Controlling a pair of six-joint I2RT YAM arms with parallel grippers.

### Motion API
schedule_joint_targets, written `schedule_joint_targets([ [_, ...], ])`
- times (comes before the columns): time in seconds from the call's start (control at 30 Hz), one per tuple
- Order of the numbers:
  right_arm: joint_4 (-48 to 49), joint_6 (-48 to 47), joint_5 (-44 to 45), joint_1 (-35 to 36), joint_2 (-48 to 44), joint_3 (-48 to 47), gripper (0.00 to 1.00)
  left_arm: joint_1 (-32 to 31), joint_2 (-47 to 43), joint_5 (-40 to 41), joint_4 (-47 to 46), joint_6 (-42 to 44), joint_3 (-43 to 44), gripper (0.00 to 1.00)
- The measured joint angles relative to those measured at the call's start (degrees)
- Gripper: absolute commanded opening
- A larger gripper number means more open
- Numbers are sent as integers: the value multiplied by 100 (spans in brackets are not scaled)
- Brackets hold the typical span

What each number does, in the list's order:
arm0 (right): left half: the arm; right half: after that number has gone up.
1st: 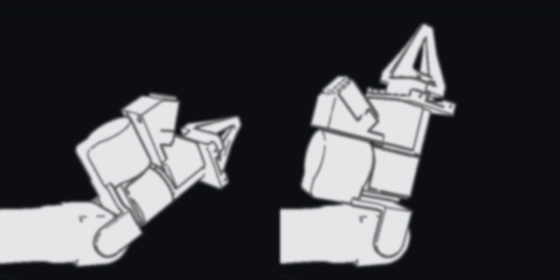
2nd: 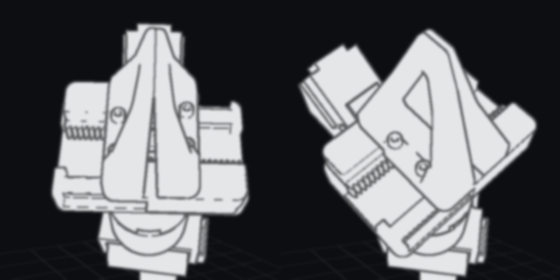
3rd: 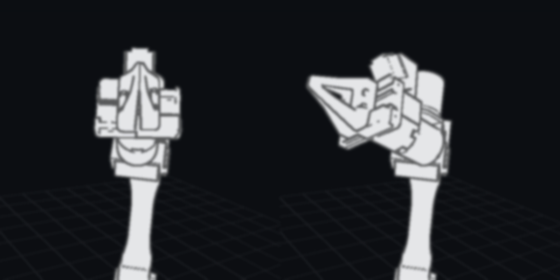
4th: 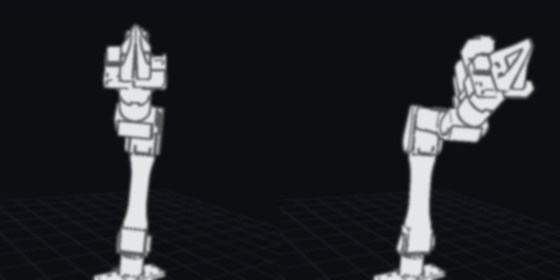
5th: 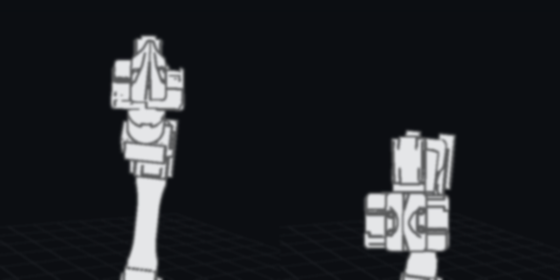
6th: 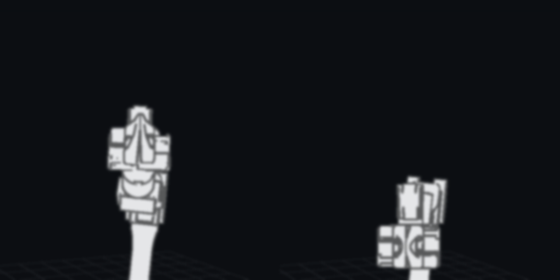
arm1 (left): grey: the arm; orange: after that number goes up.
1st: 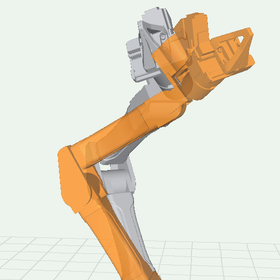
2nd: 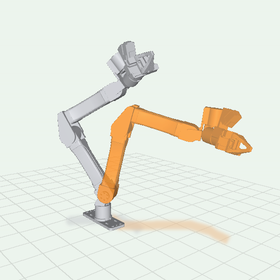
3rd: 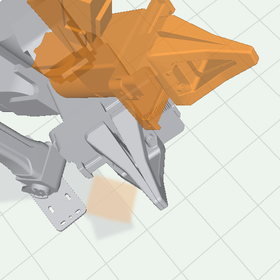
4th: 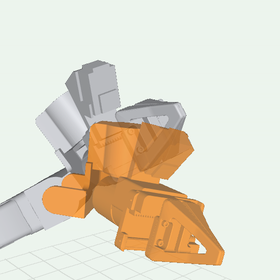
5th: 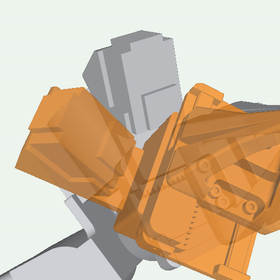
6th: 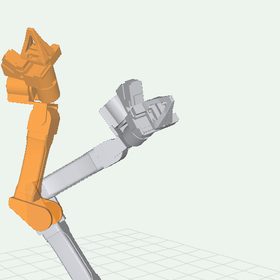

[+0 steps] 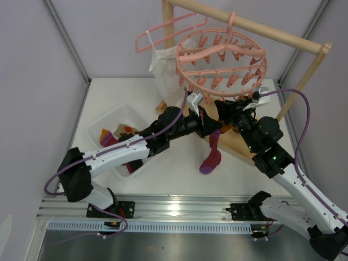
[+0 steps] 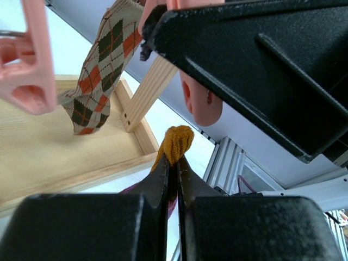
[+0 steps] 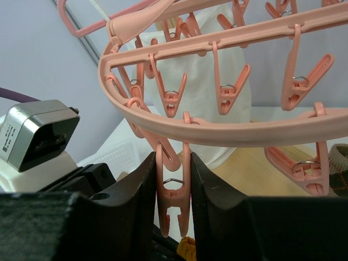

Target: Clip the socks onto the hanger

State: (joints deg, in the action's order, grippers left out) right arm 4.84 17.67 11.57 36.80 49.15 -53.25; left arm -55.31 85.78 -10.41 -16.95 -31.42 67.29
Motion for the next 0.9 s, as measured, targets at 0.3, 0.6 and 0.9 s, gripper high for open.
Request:
schedule_joint_targets([
  [0.3,13,-81,-66,0,0,0,0,0,-55,-90,15,2,76,1],
  [0.6,13,-83,-107,2,0,2,0,0,-157,-94,-15,46,76,1],
  [0.9,11,-74,-221,0,-33,2,0,0,-160,-85,-20,68,129,1],
])
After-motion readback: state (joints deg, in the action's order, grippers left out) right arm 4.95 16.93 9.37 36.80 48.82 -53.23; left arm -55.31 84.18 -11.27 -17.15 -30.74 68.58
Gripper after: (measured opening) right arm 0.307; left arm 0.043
